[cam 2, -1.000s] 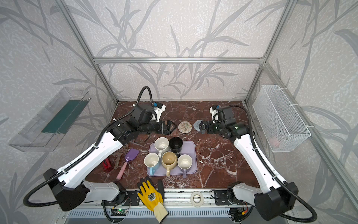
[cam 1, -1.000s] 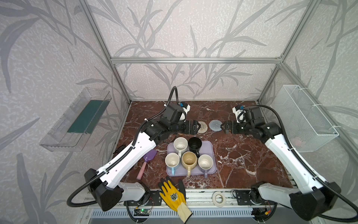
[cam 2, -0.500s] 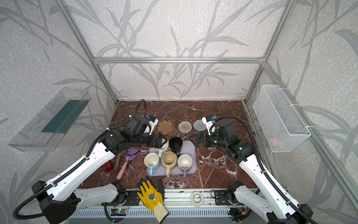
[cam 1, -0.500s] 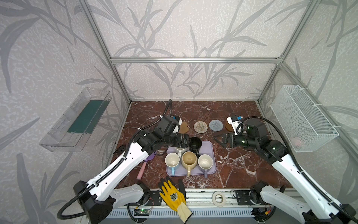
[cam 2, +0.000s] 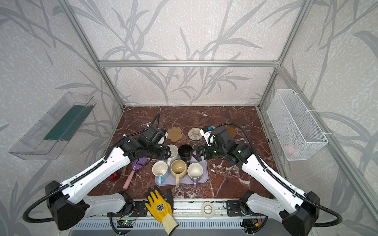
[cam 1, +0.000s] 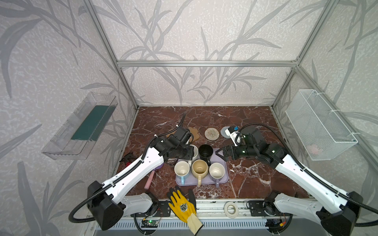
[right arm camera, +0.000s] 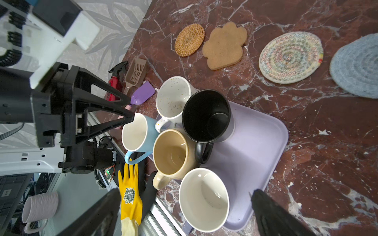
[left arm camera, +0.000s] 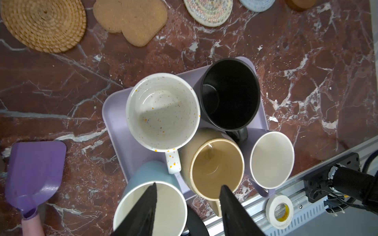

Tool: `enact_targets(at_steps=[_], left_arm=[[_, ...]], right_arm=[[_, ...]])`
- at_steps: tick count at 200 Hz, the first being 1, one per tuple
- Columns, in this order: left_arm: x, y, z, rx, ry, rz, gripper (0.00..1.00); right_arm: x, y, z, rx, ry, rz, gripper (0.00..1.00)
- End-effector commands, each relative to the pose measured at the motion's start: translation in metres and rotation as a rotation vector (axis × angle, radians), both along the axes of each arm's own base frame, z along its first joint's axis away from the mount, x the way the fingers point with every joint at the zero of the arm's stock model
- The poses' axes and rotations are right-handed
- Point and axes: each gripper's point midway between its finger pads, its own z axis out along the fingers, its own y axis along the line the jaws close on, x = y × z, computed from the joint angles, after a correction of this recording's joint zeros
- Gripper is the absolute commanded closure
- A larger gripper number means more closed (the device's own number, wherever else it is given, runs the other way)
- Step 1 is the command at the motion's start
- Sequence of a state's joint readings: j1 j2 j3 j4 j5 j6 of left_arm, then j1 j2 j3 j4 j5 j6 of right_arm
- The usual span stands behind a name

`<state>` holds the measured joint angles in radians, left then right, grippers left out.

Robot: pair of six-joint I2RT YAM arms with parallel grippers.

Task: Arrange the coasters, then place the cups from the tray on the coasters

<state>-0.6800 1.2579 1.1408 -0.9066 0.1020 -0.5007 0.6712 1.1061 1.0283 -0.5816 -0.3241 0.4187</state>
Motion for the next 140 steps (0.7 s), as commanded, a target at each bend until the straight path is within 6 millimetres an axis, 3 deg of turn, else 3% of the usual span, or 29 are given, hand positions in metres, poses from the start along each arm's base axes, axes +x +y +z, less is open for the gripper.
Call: enact_targets(at_steps=[1,64,83,140], left_arm=[[-0.004,0.005,-0.019,0.063,0.053,0.007,0.50],[-0.003,0.010,-0.039,0.188,0.101,-0.001,0.55],[-0.002,0.009,-0.043,0.216,0.105,-0.015,0.59],[0.001,0.007,-0.054,0.259,0.122,-0.029,0.61]], right_arm=[[0.007,0.003,0.007,-0.003,-0.028,-0.023,0.02],[0.004,0.020,-0.006,-0.022,-0.026,0.003,0.02],[0.005,0.020,-0.008,-0.025,-0.025,-0.001,0.02],[0.007,0.015,-0.014,-0.035,-0.031,-0.031,0.03]])
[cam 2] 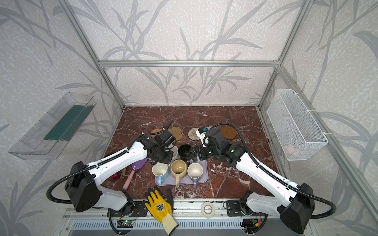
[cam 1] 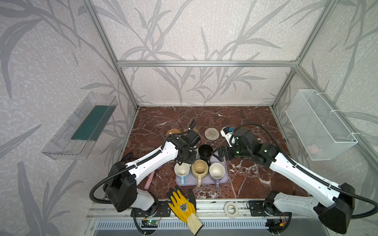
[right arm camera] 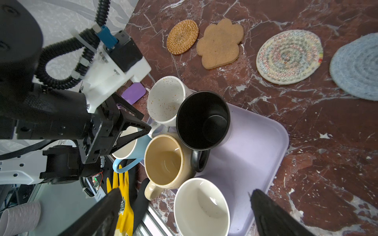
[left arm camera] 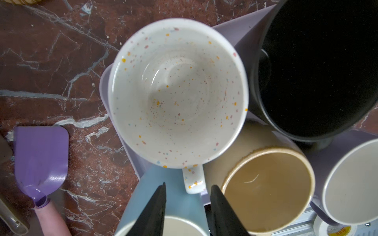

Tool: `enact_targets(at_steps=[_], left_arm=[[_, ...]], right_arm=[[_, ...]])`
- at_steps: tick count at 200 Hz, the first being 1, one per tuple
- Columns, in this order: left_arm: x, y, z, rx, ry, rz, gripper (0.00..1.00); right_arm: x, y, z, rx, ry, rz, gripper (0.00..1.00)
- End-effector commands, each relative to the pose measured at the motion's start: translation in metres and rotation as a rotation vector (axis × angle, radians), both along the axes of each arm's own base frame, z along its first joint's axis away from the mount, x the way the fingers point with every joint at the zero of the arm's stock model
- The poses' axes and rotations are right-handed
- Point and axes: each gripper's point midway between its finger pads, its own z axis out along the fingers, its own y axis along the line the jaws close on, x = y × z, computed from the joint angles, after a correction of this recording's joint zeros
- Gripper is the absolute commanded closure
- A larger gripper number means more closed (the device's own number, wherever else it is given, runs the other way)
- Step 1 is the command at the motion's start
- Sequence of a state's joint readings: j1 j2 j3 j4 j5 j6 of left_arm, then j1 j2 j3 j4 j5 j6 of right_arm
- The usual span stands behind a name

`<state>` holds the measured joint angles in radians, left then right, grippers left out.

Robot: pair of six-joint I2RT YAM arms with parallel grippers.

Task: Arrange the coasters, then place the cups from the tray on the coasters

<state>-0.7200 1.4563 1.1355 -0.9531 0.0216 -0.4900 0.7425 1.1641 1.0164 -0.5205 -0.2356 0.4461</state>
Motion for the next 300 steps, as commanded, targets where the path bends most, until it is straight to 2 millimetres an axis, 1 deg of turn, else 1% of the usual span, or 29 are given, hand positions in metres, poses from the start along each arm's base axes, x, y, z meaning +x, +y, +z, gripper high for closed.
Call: enact_targets(at_steps=[1,14,42,80,102,114,143,181,232,300], left_arm=[[0.004,0.002,0.007,0.037,-0.017,-0.012,0.61],[0.005,0.000,0.006,0.040,-0.012,-0.017,0.66],[0.006,-0.005,0.002,0.049,-0.003,-0.028,0.66],[0.005,-0.004,-0.003,0.066,0.002,-0.025,0.67],[0.006,-0.004,-0.006,0.077,0.000,-0.026,0.72],[0.006,-0.005,-0.008,0.074,0.005,-0.038,0.72],[0.006,0.000,-0.011,0.108,0.009,-0.041,0.72],[0.004,-0.006,-0.017,0.087,0.029,-0.039,0.72],[0.009,-0.006,-0.023,0.113,0.023,-0.035,0.72],[0.014,-0.011,-0.027,0.113,0.019,-0.033,0.72]], right_arm=[[0.002,-0.001,0.001,0.007,-0.018,-0.019,0.03],[0.002,-0.002,-0.001,0.002,-0.015,-0.021,0.03],[0.002,-0.002,-0.003,-0.003,-0.011,-0.024,0.03],[0.003,-0.003,-0.007,-0.011,-0.010,-0.031,0.03],[0.003,-0.003,-0.009,-0.015,-0.007,-0.030,0.03],[0.004,-0.003,-0.011,-0.018,-0.007,-0.031,0.03],[0.004,-0.004,-0.016,-0.028,-0.002,-0.032,0.03],[0.005,-0.005,-0.018,-0.037,-0.001,-0.036,0.03],[0.006,-0.005,-0.023,-0.047,0.004,-0.038,0.04],[0.007,-0.004,-0.029,-0.058,0.020,-0.041,0.03]])
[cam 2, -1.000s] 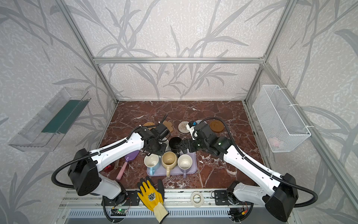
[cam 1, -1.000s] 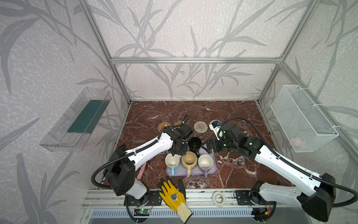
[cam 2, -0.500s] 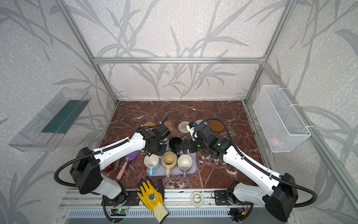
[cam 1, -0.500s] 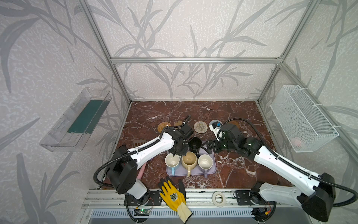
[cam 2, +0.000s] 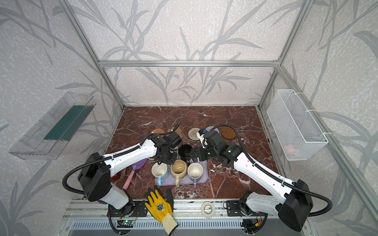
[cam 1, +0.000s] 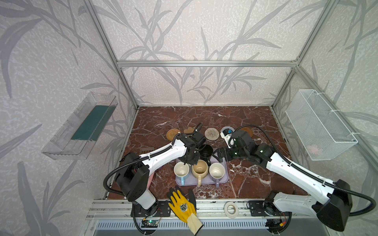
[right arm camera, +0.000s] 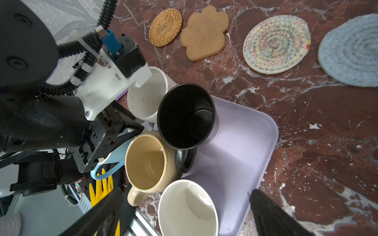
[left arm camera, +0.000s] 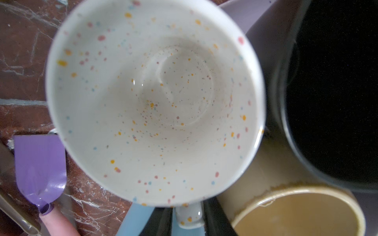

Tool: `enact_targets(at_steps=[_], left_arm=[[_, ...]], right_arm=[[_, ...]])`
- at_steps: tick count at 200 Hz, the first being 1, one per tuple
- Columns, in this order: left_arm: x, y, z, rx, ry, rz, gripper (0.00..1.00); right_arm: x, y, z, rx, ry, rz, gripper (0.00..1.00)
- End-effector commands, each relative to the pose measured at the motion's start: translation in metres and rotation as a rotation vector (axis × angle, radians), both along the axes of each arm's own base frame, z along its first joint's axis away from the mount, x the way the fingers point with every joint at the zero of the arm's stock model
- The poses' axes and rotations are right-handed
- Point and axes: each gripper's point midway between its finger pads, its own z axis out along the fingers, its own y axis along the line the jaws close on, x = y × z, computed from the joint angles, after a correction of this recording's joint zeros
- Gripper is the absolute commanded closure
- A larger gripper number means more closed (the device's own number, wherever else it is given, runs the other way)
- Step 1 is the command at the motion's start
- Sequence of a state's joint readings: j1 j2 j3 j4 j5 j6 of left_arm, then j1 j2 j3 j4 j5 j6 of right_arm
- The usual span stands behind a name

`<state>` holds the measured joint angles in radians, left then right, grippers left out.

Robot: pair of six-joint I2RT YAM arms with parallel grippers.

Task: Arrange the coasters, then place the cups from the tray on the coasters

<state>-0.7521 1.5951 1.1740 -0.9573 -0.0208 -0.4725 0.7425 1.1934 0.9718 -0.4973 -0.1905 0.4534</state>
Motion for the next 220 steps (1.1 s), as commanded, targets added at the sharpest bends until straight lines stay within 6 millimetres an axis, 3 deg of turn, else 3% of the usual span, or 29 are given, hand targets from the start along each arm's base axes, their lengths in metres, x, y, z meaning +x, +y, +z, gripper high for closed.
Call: enact_targets(at_steps=[1,88,121,144,220], left_arm=[[0.010,-0.004,0.000,0.009,-0.030,0.008,0.72],[0.013,-0.007,-0.010,0.015,-0.022,0.012,0.71],[0.015,-0.008,-0.009,0.016,-0.025,0.021,0.76],[0.015,-0.006,-0.015,0.037,-0.013,0.020,0.71],[0.017,-0.010,-0.023,0.030,-0.006,0.020,0.73]], right_arm=[[0.001,0.001,-0.003,-0.003,-0.001,-0.004,0.03],[0.005,0.002,-0.001,-0.007,0.001,-0.020,0.02],[0.006,0.001,-0.001,-0.013,-0.004,-0.025,0.02],[0.006,0.001,-0.003,-0.011,-0.002,-0.026,0.02],[0.006,-0.001,-0.008,-0.026,0.001,-0.030,0.03]])
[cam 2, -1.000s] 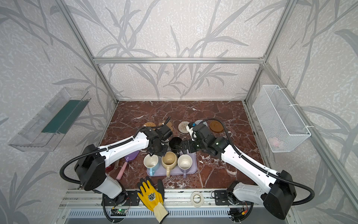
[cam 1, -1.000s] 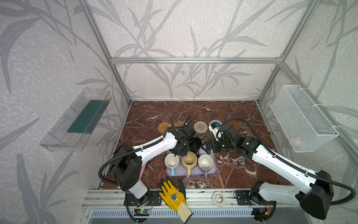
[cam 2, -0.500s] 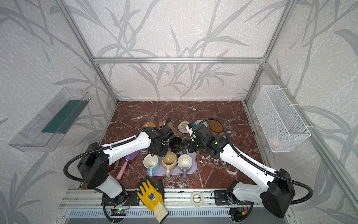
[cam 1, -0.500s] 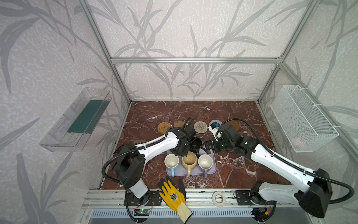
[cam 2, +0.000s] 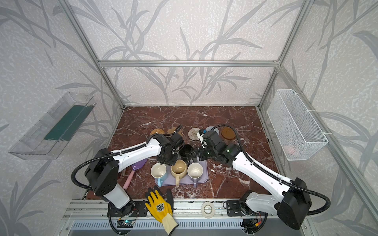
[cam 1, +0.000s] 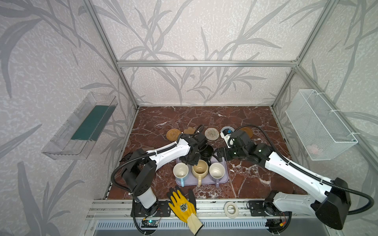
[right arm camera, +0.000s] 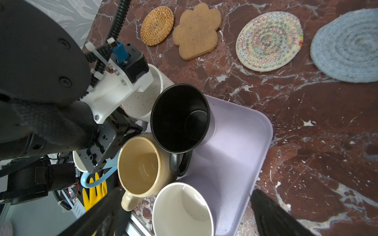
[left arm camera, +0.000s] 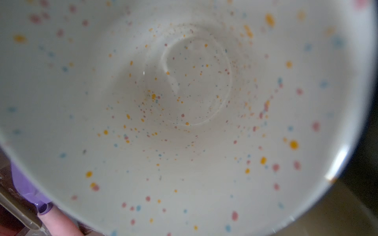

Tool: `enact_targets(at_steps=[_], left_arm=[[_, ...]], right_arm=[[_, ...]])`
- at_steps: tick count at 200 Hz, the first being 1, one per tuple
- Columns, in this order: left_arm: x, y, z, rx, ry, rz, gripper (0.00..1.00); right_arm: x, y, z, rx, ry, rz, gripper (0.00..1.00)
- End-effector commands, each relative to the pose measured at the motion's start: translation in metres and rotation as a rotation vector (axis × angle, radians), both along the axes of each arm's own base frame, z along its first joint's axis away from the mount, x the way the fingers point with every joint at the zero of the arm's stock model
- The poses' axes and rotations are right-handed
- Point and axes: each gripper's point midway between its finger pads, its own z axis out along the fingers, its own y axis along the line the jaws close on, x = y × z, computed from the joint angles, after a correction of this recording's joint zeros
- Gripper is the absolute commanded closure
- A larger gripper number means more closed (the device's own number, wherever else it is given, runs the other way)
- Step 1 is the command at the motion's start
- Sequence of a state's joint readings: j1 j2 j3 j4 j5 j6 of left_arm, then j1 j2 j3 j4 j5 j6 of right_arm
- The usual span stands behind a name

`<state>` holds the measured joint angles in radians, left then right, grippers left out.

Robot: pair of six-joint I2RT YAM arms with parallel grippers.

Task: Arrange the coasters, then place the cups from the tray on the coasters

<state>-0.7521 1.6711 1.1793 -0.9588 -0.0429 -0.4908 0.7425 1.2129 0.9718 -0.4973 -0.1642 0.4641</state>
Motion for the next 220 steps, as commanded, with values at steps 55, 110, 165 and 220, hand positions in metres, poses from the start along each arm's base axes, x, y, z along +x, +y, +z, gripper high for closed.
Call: enact_targets(at_steps=[55,110,165,220], left_arm=[[0.018,-0.013,0.008,-0.036,-0.068,0.004,0.87],[0.023,-0.009,0.029,-0.039,-0.118,0.027,0.98],[0.026,0.003,0.058,-0.031,-0.198,0.067,1.00],[0.027,0.015,0.068,0.012,-0.220,0.076,1.00]], right_arm=[[0.000,0.000,-0.002,-0.002,-0.005,-0.006,0.03],[0.001,0.002,-0.001,0.007,-0.004,-0.007,0.03],[-0.005,0.016,0.011,0.063,-0.024,0.066,0.04],[-0.005,0.021,0.013,0.066,-0.039,0.072,0.04]])
